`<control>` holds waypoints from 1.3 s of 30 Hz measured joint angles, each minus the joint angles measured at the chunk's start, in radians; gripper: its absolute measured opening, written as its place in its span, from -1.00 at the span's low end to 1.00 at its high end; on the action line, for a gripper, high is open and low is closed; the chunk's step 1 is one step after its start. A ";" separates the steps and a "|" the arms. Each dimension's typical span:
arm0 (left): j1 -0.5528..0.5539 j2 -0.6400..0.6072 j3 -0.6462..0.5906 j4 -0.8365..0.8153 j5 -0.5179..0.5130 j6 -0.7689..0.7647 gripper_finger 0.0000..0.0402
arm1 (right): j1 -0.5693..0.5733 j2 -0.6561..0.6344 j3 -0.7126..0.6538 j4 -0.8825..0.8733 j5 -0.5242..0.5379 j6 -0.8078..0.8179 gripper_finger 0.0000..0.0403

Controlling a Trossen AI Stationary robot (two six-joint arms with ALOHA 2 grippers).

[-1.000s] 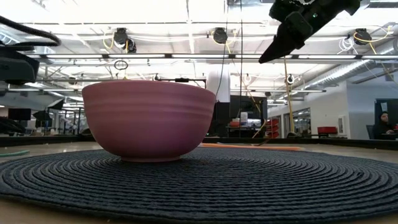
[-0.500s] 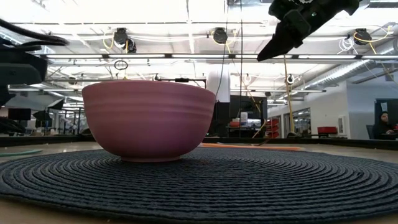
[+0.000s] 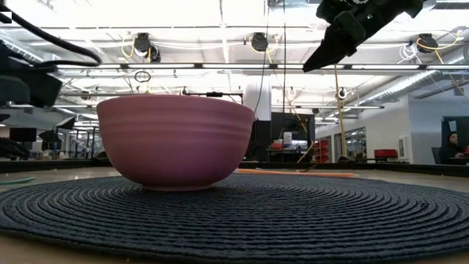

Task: Pick & Place Utensil
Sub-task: Put the green spoon into the pink bowl on the blue mat

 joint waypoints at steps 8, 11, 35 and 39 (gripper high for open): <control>0.027 -0.001 0.000 0.009 0.088 0.055 -0.50 | 0.000 0.000 0.000 0.000 0.000 -0.018 -0.01; 0.027 -0.001 0.000 0.013 0.110 0.055 -0.49 | -0.001 0.000 0.000 0.000 0.000 -0.022 -0.01; -0.050 0.000 0.002 0.053 0.075 -0.012 -0.82 | -0.001 0.000 0.000 0.000 0.000 -0.027 -0.01; -0.052 -0.001 0.002 0.046 0.064 -0.026 -0.93 | -0.001 0.000 0.000 0.000 0.000 -0.027 -0.01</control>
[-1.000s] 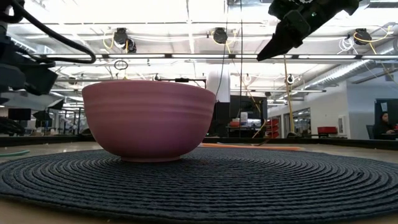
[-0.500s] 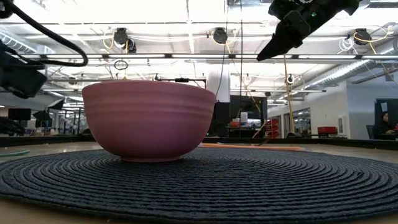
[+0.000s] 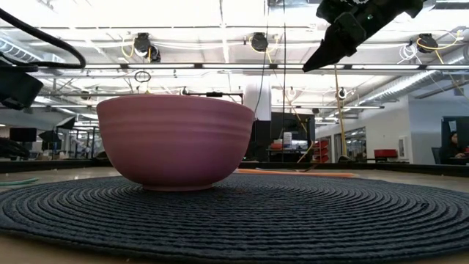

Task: Pick & Place Utensil
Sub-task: Put the green spoon into the pink bowl on the blue mat

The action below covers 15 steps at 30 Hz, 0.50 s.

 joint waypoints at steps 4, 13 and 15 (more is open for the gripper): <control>0.000 0.000 0.000 -0.007 -0.023 -0.006 -0.96 | 0.000 0.000 0.000 -0.003 0.000 0.000 -0.01; -0.008 0.001 0.001 -0.036 -0.077 -0.059 -0.98 | 0.000 0.000 0.000 -0.003 0.000 0.000 -0.01; -0.014 0.000 0.002 -0.045 -0.098 -0.071 -0.98 | 0.000 0.000 0.000 -0.003 0.000 0.000 -0.01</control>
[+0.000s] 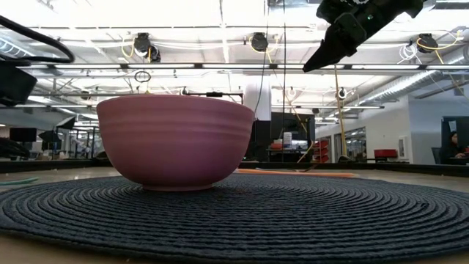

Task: Pick & Place Utensil
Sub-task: Put the green spoon into the pink bowl on the blue mat

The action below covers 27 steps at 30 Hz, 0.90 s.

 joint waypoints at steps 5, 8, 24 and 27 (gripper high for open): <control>-0.020 0.000 0.000 -0.012 -0.060 -0.042 -0.98 | 0.000 0.000 0.000 0.000 0.000 0.000 -0.01; -0.033 0.002 -0.002 -0.031 -0.133 -0.073 -0.98 | 0.000 0.000 0.000 0.000 0.000 0.000 -0.01; -0.069 -0.045 -0.007 -0.067 -0.330 -0.128 -1.00 | 0.000 0.000 0.000 0.000 0.000 0.008 -0.01; -0.069 -0.047 -0.007 -0.077 -0.339 -0.129 -1.00 | 0.000 0.000 0.000 0.000 0.000 0.008 -0.01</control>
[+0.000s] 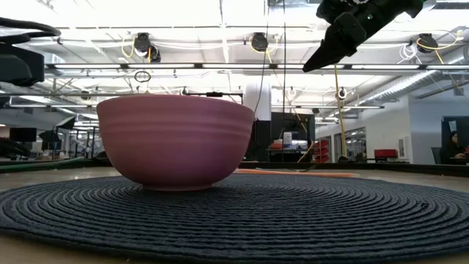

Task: Pick & Place Utensil
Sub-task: Put the green spoon into the pink bowl on the blue mat

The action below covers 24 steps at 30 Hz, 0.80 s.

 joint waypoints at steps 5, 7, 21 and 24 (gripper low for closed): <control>0.000 -0.001 0.002 -0.018 -0.030 -0.015 -1.00 | 0.000 0.000 0.000 0.000 0.000 0.000 -0.01; 0.000 -0.001 0.002 -0.031 -0.048 -0.016 -1.00 | 0.000 0.000 0.000 0.000 0.000 0.000 -0.01; 0.002 -0.161 0.004 -0.069 -0.454 0.100 -1.00 | 0.000 0.000 0.000 0.008 0.000 0.000 -0.01; 0.003 -0.204 0.004 -0.028 -0.566 0.205 -1.00 | 0.000 0.000 0.000 0.008 0.000 0.001 -0.01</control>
